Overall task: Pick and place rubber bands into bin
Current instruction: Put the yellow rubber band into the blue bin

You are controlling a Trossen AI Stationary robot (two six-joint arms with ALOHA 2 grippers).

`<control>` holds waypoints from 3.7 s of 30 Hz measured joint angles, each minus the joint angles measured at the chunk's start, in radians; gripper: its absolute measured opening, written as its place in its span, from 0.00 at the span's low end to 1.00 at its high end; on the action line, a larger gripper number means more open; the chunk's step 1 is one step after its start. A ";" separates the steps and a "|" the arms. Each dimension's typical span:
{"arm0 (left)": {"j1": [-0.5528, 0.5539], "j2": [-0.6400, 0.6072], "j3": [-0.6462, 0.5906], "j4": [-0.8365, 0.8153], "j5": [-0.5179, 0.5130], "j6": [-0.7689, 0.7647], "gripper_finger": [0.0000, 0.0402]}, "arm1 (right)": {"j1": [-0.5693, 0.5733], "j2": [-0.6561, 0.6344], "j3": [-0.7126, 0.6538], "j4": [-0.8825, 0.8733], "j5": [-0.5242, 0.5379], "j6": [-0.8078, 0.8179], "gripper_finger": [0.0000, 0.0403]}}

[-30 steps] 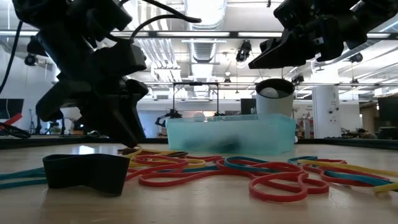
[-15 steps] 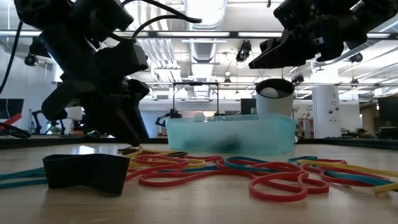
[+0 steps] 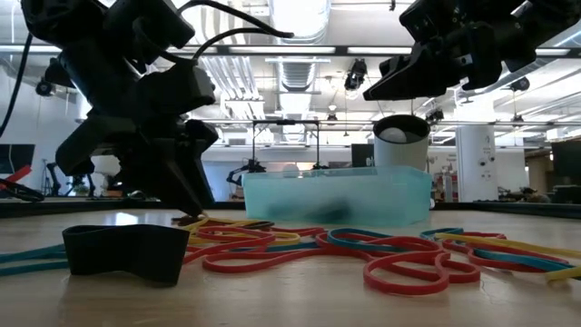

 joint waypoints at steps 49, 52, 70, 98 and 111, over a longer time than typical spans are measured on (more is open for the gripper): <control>0.024 0.028 0.009 0.007 0.045 0.001 0.06 | 0.000 0.000 0.000 -0.021 0.000 0.000 0.19; 0.024 0.028 0.009 0.007 0.045 0.005 0.03 | 0.000 0.000 0.000 -0.021 0.000 0.000 0.18; 0.026 0.020 0.042 0.008 -0.006 0.034 0.00 | 0.000 0.000 0.000 -0.021 0.000 0.000 0.18; -0.055 -0.091 0.177 0.013 -0.310 0.184 0.00 | 0.000 -0.133 0.000 -0.258 0.012 0.088 0.16; -0.131 -0.149 0.180 0.369 -0.343 0.464 0.00 | 0.000 -0.169 -0.012 -0.314 0.036 0.132 0.16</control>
